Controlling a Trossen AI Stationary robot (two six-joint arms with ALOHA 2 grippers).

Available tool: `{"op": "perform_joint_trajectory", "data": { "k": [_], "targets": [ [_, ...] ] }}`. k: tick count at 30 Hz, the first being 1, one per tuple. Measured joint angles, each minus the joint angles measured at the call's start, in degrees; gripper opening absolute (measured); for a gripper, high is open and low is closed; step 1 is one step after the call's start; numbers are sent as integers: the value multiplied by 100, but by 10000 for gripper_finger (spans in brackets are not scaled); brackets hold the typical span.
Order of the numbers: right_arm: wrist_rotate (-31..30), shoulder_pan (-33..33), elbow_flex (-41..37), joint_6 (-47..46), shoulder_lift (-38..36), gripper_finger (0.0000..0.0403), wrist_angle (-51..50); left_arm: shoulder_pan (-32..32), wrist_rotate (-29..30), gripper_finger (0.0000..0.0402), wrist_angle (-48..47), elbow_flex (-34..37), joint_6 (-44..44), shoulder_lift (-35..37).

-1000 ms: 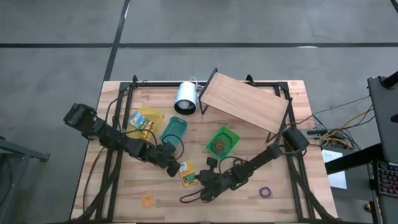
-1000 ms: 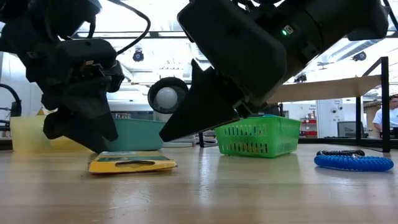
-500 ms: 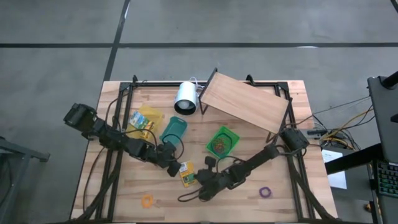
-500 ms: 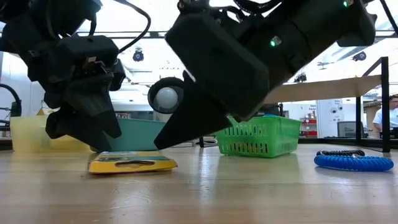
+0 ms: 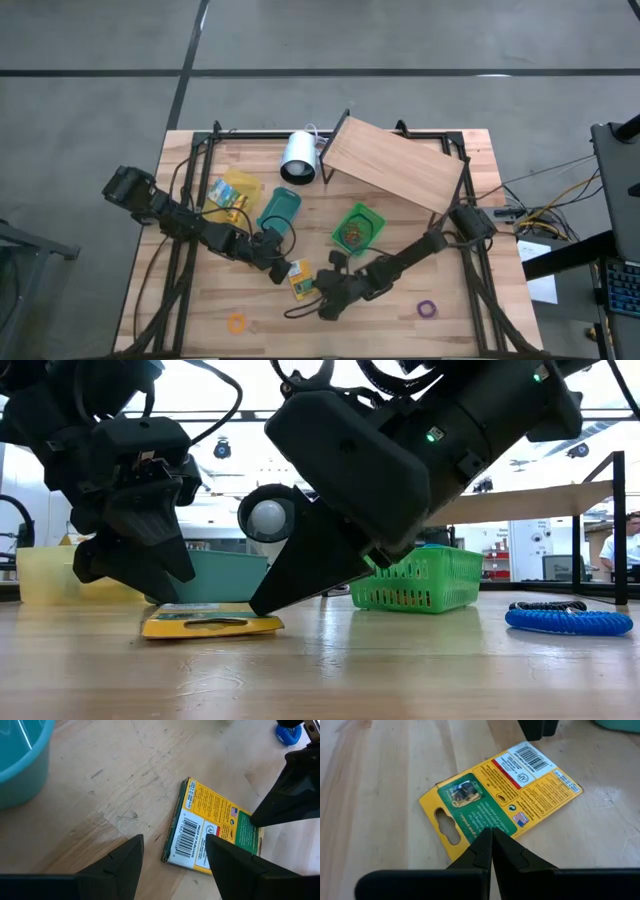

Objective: Pick & Place Office Desk Supplies
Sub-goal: Put the big yellow crayon box into the yellow bin

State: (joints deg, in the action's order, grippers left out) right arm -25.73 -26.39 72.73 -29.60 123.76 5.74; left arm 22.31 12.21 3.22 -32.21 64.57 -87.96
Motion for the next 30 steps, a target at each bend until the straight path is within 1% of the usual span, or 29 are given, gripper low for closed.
{"op": "perform_joint_trajectory", "data": {
  "k": [5, 9, 25, 30],
  "targets": [
    [89, 41, 11, -183, 0, 8, -135, 0, -1, 218, -2, 0, 0, 0],
    [296, 63, 26, -314, -10, 8, -307, 0, 0, 218, -1, -1, 0, 0],
    [308, 52, 22, -346, -17, 8, -680, -2, -2, 218, 42, 0, 56, 0],
    [314, 52, 16, -346, -15, 8, -679, -2, -151, 218, 62, 0, 254, -104]
  ]
}}
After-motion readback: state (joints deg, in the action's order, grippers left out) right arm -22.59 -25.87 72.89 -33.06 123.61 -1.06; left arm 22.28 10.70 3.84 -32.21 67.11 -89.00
